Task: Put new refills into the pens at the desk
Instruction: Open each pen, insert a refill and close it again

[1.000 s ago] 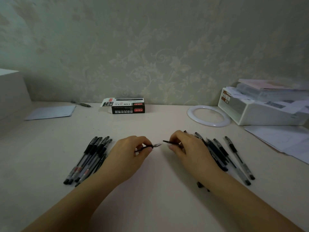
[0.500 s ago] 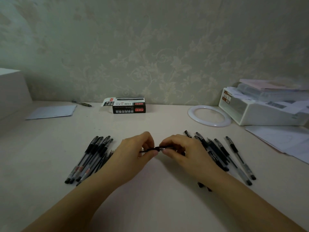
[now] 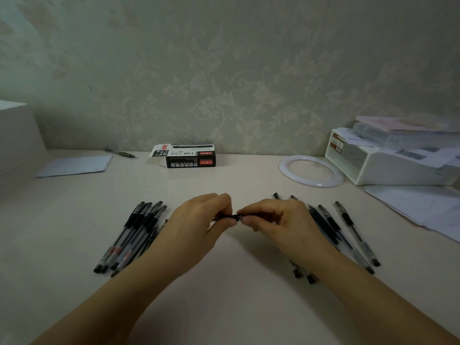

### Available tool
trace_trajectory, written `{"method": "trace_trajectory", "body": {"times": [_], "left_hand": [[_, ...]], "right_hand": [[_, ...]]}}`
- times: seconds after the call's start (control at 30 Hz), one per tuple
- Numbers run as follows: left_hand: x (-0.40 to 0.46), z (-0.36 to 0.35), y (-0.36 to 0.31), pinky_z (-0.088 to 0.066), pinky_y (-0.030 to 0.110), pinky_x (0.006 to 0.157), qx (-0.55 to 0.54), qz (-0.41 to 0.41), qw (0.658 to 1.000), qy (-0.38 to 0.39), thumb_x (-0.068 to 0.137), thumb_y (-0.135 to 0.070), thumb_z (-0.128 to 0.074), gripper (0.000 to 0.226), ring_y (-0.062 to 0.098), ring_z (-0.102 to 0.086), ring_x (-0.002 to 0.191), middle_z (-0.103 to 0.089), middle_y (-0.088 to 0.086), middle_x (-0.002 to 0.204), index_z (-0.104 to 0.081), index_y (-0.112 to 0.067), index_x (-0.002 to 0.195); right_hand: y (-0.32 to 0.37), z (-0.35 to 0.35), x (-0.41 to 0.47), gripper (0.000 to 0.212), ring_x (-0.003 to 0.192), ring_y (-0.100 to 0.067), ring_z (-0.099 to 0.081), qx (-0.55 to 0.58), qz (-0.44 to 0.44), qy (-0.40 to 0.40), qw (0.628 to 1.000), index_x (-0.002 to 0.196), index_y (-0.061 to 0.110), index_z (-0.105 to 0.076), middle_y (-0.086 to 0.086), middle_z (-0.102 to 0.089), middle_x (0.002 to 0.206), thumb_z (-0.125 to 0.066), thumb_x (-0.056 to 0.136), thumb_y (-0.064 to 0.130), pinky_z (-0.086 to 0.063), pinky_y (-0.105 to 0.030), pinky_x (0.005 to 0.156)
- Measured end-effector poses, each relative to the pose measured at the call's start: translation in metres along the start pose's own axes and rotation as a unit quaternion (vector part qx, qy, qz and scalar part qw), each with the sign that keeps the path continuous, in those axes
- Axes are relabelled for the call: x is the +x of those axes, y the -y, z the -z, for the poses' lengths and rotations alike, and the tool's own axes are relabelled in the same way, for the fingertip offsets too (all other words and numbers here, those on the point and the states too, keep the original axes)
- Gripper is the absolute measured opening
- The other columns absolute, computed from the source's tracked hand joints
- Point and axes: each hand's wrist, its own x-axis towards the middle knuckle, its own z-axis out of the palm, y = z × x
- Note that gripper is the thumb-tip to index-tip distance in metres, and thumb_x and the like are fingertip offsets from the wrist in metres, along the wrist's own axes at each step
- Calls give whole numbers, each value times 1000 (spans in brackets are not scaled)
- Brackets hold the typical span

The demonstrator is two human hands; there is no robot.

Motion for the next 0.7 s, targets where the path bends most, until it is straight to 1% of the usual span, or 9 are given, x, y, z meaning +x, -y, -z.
{"method": "trace_trajectory", "body": {"times": [0.2,0.3,0.4,0.47,0.57,0.63,0.67,0.7], "left_hand": [[0,-1,-1,-37,15,63,-5,-4,1000,-10,89,-27,-63,13,5,-50,69,-58,-9,75,-61,-16,83],[0,-2,0,-36,10,62,-13,1,1000,-18,89,-27,-63,13,4,-51,69,-59,-10,75,-61,-17,82],[-1,-4,0,-37,8,64,-28,14,999,-31,90,-26,-64,13,3,-52,71,-57,-14,73,-59,-18,82],[-2,-7,-1,-38,7,64,-39,28,998,-45,90,-26,-63,12,1,-52,73,-55,-15,71,-57,-20,82],[0,-5,5,-40,11,59,-20,78,992,-101,89,-26,-63,9,3,-53,68,-57,-12,78,-58,-21,84],[1,6,19,-38,14,58,16,133,979,-151,89,-25,-63,9,7,-51,67,-57,-6,82,-58,-19,84],[1,12,28,-38,19,59,45,170,970,-166,90,-26,-62,10,12,-51,69,-57,-3,84,-57,-19,85],[0,19,36,-41,27,61,79,212,959,-170,91,-27,-60,10,17,-52,71,-57,0,87,-56,-19,86]], "right_hand": [[0,-1,0,14,72,-6,-67,-2,-2,1,1000,98,21,-80,9,-76,82,-73,86,15,-54,-19,74],[0,0,0,13,71,-4,-65,-10,6,-1,1000,98,21,-79,11,-75,82,-73,87,17,-53,-17,72],[0,-1,2,14,76,0,-67,-26,13,-9,1000,100,21,-79,14,-75,85,-72,88,18,-51,-14,73],[1,-5,3,18,82,-1,-66,-63,29,-26,997,105,23,-77,16,-74,90,-71,89,23,-52,-16,76],[-2,-6,4,32,80,-3,-63,-124,36,-63,990,120,26,-68,15,-68,98,-71,88,31,-50,-16,75],[-7,-1,4,28,76,-4,-60,-185,23,-91,978,116,26,-66,14,-64,96,-69,89,32,-48,-13,71],[-9,3,4,22,74,-4,-59,-221,12,-103,970,111,26,-67,13,-63,93,-69,90,32,-46,-12,69],[-12,6,4,16,73,-4,-57,-252,-2,-111,961,105,25,-67,13,-61,89,-68,90,32,-45,-13,68]]}}
